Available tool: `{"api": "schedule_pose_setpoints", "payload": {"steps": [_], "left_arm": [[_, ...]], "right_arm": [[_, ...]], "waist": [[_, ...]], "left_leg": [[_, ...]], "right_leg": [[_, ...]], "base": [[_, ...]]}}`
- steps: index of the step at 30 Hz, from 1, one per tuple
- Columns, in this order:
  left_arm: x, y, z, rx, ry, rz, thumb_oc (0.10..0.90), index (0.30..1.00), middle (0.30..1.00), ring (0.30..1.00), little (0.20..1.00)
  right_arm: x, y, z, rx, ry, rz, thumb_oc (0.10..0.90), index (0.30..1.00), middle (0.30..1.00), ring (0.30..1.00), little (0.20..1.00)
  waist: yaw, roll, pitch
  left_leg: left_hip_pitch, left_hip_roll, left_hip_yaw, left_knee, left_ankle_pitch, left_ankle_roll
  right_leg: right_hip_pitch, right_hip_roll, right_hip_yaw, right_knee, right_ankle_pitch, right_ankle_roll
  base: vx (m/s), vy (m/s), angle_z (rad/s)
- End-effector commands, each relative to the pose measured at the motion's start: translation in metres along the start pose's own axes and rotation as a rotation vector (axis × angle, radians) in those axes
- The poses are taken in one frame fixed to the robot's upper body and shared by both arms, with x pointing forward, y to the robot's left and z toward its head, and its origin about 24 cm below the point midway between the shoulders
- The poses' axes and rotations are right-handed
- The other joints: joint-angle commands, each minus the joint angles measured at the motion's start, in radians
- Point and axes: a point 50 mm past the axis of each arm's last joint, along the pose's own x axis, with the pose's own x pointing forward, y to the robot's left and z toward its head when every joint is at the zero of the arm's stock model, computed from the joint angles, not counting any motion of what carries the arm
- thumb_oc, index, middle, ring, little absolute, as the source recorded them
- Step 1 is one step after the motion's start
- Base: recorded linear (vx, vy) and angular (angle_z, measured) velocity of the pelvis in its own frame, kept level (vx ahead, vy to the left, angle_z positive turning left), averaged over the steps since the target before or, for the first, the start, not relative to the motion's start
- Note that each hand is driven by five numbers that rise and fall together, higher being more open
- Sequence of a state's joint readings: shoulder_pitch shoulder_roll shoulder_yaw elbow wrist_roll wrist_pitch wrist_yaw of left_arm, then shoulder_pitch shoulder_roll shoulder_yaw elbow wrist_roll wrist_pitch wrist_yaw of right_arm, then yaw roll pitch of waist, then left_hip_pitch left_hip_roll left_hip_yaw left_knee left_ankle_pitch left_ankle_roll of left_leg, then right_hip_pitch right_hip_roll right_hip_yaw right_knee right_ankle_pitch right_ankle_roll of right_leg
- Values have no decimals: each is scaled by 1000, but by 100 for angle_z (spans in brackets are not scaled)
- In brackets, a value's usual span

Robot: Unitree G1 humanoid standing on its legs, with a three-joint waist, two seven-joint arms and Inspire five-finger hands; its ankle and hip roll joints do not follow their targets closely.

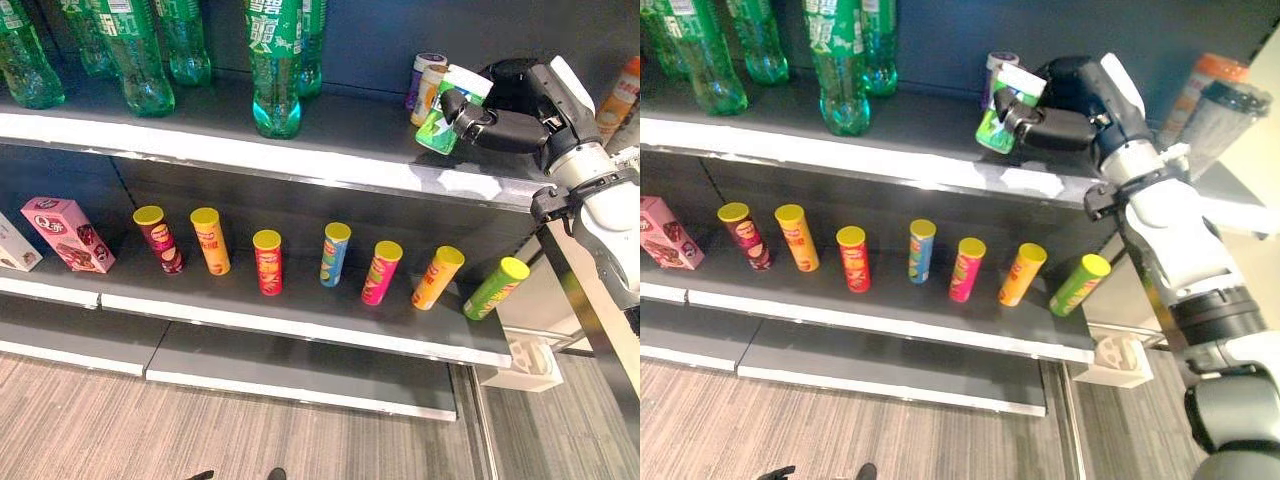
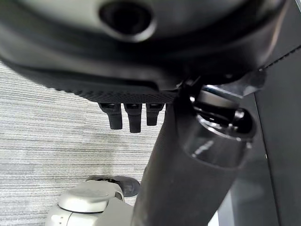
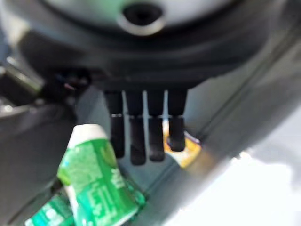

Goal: Put the goods on the table back onto the shelves and tidy them up.

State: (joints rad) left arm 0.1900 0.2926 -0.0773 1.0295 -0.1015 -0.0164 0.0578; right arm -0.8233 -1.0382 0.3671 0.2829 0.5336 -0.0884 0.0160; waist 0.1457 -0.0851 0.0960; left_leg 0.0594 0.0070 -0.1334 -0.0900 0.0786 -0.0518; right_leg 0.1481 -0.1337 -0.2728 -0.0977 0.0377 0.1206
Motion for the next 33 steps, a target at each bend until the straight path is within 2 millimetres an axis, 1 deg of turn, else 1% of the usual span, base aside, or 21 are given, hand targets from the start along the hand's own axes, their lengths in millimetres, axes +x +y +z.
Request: {"api": "schedule_pose_setpoints", "payload": {"steps": [1,5,10,12,13,17,26,33], "left_arm": [[3,15,14,39,-47,45,800,900,900,900,900],[3,17,12,29,-44,48,800,900,900,900,900],[3,18,12,17,-44,54,800,900,900,900,900],[3,18,13,15,-44,57,800,900,900,900,900],[3,19,11,12,-41,59,800,900,900,900,900],[3,20,13,14,-45,62,800,900,900,900,900],[2,23,12,9,-42,72,800,900,900,900,900],[2,21,11,15,-43,68,800,900,900,900,900]], "right_arm": [[13,-31,46,-22,-167,-92,400,300,300,300,300],[11,-34,42,-98,-131,-86,400,300,300,300,300],[10,-35,39,-117,-115,-97,400,300,300,300,300],[10,-36,39,-140,-112,-97,400,300,300,300,300],[10,-38,38,-165,-103,-100,400,300,300,300,300],[10,-39,38,-193,-99,-111,400,300,300,300,300],[14,-44,35,-200,-81,-153,400,300,300,300,300],[14,-39,34,-178,-93,-146,400,300,300,300,300]], "waist": [[12,-16,-62],[14,-24,-57],[15,-32,-50],[17,-35,-48],[20,-42,-46],[22,-48,-43],[28,-56,-39],[22,-55,-42]], "left_leg": [[12,27,27,3,-109,-50],[10,22,28,3,-112,-46],[5,22,27,3,-111,-44],[4,22,27,3,-112,-44],[1,22,24,3,-112,-43],[-3,20,24,3,-113,-43],[-3,17,25,3,-117,-41],[9,20,29,3,-125,-39]], "right_leg": [[-57,-64,-37,51,-27,64],[-62,-74,-38,53,-22,67],[-69,-76,-36,58,-23,67],[-70,-76,-36,59,-24,67],[-72,-76,-36,61,-25,67],[-76,-78,-37,61,-25,67],[-74,-80,-41,62,-25,69],[-68,-80,-37,62,-27,68]], "base": [[5,24,13],[7,12,6],[0,0,0],[0,0,0],[0,0,0],[0,0,0],[0,0,0],[0,0,0]]}}
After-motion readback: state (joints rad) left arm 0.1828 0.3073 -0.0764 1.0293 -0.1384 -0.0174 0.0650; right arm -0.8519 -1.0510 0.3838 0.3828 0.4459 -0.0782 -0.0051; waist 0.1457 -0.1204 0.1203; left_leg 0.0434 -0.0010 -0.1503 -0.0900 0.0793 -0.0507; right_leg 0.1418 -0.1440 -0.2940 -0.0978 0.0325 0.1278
